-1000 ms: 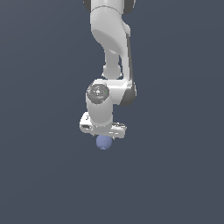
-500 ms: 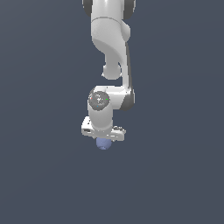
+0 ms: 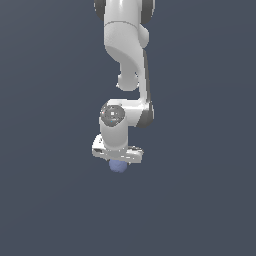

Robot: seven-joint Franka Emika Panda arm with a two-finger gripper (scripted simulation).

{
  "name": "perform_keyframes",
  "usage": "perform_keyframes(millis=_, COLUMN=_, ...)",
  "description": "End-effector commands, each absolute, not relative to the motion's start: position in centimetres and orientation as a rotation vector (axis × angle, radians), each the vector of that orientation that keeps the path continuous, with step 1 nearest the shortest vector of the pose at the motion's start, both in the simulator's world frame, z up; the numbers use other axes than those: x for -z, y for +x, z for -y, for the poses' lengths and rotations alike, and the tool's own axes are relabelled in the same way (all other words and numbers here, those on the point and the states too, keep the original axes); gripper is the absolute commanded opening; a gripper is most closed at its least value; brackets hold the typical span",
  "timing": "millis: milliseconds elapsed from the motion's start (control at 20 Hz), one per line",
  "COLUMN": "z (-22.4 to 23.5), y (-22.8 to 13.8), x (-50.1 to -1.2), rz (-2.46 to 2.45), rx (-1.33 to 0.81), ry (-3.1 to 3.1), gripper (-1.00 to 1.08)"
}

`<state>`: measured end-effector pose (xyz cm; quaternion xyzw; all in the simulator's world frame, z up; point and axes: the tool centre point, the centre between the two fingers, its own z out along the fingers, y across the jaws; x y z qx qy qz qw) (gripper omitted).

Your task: Pick up the object and move it to a goal position.

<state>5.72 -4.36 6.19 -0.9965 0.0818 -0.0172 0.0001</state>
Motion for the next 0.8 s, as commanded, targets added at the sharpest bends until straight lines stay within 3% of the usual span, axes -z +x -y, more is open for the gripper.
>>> perform_keyframes(millis=0, z=4.2, y=4.6, x=-4.0, rz=-0.255, rx=0.000, ry=-3.131, gripper=-1.00)
perform_keyframes(millis=750, z=3.8, y=6.3, x=-7.7, rz=-0.261, rx=0.045, ry=-3.131, gripper=-1.00)
